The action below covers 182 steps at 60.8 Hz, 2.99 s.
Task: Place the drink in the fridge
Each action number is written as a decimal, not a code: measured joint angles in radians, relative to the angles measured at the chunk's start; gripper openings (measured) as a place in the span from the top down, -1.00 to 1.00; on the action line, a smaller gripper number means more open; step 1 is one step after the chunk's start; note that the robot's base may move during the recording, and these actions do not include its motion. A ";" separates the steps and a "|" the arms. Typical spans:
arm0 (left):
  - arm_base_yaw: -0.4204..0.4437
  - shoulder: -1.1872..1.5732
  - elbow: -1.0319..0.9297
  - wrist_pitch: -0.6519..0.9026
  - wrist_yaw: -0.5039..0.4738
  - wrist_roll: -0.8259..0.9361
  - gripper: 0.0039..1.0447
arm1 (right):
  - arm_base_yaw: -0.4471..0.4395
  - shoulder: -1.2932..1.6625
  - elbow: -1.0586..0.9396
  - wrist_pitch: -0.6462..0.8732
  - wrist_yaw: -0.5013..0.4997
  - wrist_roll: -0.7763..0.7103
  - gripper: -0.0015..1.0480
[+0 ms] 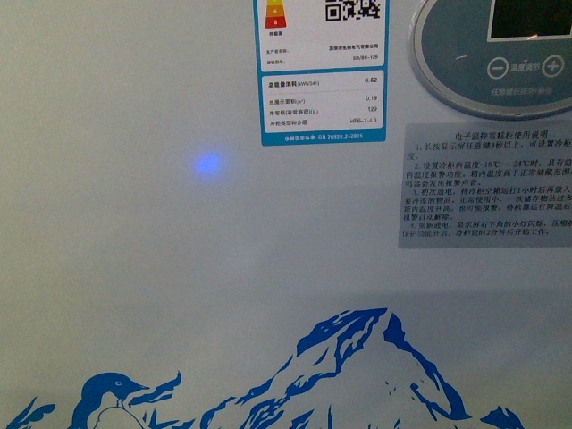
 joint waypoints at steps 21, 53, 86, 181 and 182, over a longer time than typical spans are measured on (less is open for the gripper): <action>0.000 0.000 0.000 0.000 0.000 0.000 -0.85 | 0.000 0.000 0.000 0.000 0.000 0.000 0.31; 0.000 0.000 0.000 0.000 0.000 0.000 -0.85 | 0.000 0.000 0.000 0.000 0.000 0.000 0.31; 0.000 0.000 0.000 0.000 0.000 0.000 -0.85 | 0.000 0.000 0.000 0.000 0.000 0.000 0.31; 0.000 0.000 0.000 0.000 0.000 0.000 -0.85 | 0.000 0.000 -0.002 -0.001 -0.001 0.003 0.31; 0.000 0.000 0.000 0.000 0.000 0.000 -0.85 | 0.000 0.000 -0.002 -0.001 -0.001 0.004 0.31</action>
